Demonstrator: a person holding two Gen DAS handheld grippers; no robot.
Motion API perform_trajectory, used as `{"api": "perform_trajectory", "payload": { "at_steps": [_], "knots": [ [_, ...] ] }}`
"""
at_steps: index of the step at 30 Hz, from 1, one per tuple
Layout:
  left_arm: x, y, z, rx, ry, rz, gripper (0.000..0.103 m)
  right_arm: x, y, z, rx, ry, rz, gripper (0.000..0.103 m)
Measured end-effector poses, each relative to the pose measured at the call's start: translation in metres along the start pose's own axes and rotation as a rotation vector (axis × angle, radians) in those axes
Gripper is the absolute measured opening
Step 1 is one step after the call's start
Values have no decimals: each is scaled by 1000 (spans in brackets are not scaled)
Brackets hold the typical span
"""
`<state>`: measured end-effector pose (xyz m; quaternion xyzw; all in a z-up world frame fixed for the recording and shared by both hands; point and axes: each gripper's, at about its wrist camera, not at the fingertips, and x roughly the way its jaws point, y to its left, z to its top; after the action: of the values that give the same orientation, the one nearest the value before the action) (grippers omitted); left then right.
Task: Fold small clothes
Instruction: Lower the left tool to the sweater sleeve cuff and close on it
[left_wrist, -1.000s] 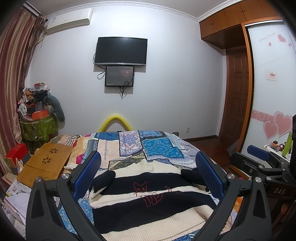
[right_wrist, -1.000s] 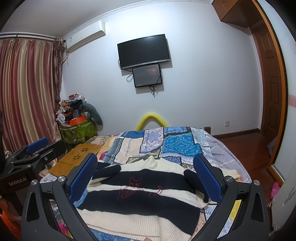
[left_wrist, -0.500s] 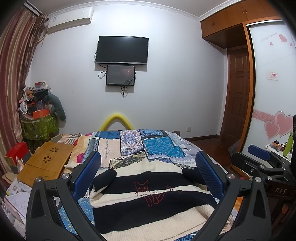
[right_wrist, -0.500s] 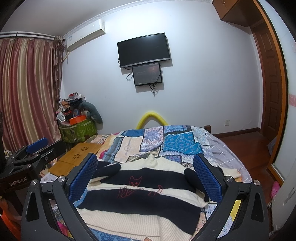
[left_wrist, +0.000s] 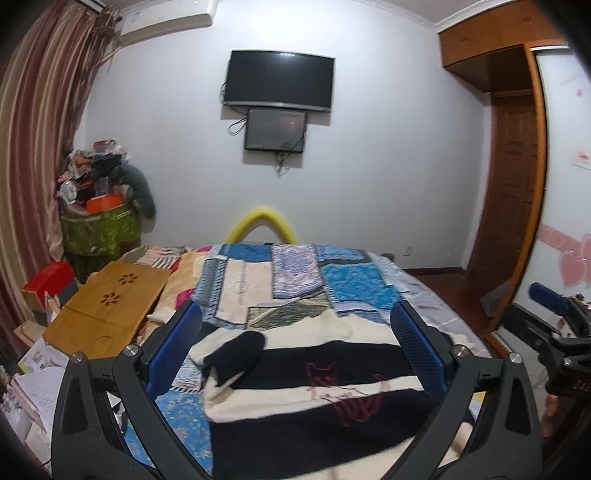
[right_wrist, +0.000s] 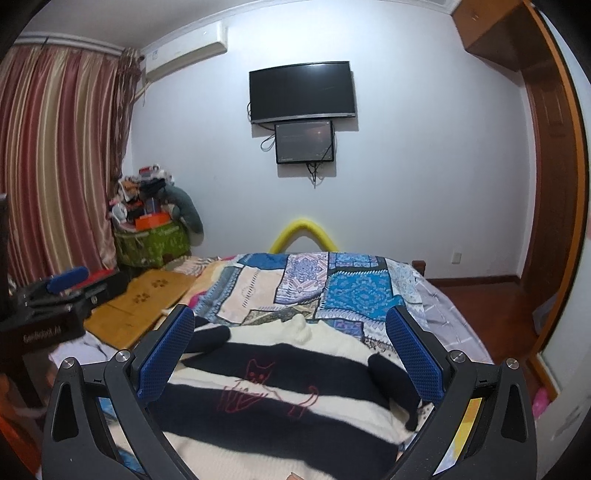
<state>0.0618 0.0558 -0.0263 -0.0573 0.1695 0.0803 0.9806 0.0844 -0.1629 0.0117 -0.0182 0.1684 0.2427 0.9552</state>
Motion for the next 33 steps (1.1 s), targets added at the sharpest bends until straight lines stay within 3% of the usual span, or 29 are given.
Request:
{"api": "perform_trajectory", "payload": {
  "at_steps": [5, 10, 19, 28, 33],
  "knots": [
    [39, 31, -3, -16, 62, 44, 103, 26, 0, -3, -29, 45, 10, 103],
    [75, 67, -8, -58, 121, 114, 103, 66, 0, -10, -61, 151, 19, 103],
    [148, 145, -38, -153, 331, 190, 103, 135, -4, -23, -51, 348, 59, 103],
    [229, 197, -67, -219, 511, 261, 102, 179, -12, -25, -13, 437, 88, 103],
    [282, 218, -81, -258, 616, 262, 91, 201, -16, -27, -8, 479, 96, 102]
  ]
}}
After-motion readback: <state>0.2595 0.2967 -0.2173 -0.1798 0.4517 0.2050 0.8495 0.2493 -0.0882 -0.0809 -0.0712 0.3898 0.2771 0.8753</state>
